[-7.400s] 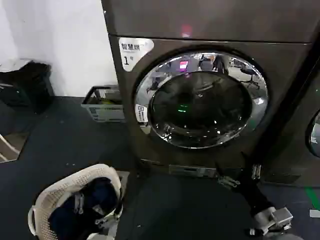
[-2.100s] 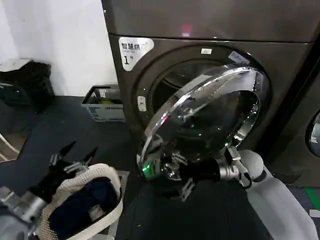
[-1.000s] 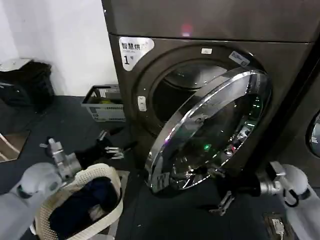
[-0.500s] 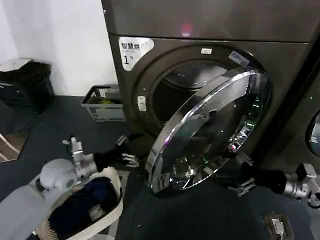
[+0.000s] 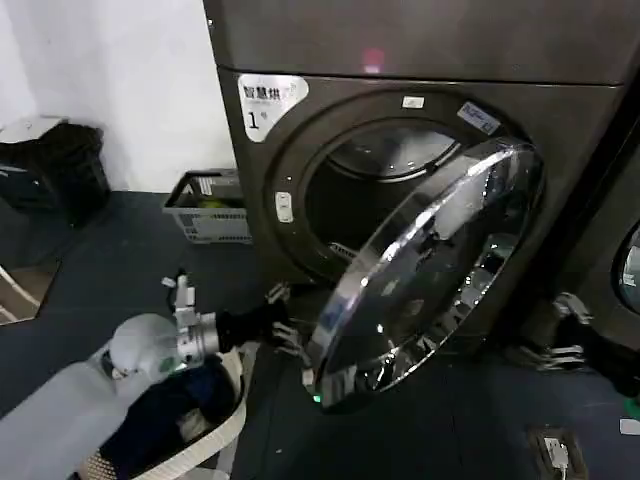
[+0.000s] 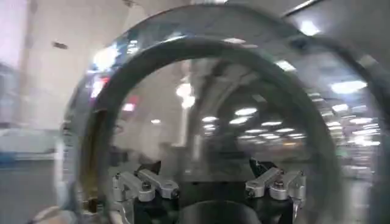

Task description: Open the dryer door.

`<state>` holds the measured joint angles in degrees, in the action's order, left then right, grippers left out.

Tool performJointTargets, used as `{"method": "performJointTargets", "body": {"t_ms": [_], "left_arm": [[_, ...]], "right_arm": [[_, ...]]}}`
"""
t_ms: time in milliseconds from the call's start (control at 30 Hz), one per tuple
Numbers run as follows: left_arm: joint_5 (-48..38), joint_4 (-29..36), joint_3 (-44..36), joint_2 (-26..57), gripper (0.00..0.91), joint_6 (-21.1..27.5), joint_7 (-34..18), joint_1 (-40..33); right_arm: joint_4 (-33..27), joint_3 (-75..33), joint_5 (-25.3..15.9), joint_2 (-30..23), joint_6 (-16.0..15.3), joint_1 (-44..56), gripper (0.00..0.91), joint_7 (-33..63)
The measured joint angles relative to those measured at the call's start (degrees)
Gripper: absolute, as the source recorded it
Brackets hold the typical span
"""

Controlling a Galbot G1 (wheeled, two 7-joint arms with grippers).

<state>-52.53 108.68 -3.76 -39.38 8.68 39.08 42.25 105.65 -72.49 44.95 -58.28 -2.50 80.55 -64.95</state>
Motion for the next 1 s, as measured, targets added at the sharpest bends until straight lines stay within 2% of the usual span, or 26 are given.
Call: {"method": "performJointTargets", "body": {"t_ms": [233,633,867,1000], "left_arm": [[0.5,1.5,-2.9,-0.4,0.907,0.1,1.7,-1.2],[1.0,0.9,-11.6,-3.3,0.907,-0.2,2.2,-6.8],[1.1,-0.9,-19.0,-7.1,0.907,-0.2,2.2,-12.2],[0.8,-2.3,-22.7,-9.8,0.907,-0.4,1.8,-15.3]], "right_arm": [[1.9,-9.5,0.9,-2.9,1.7,4.0,0.907,11.1],[5.5,-21.4,0.3,-5.6,-1.8,10.2,0.907,37.7],[5.7,-27.9,-5.2,-5.7,-6.9,12.8,0.907,49.8],[5.4,-30.6,-4.8,-6.0,-10.3,13.5,0.907,55.0]]}}
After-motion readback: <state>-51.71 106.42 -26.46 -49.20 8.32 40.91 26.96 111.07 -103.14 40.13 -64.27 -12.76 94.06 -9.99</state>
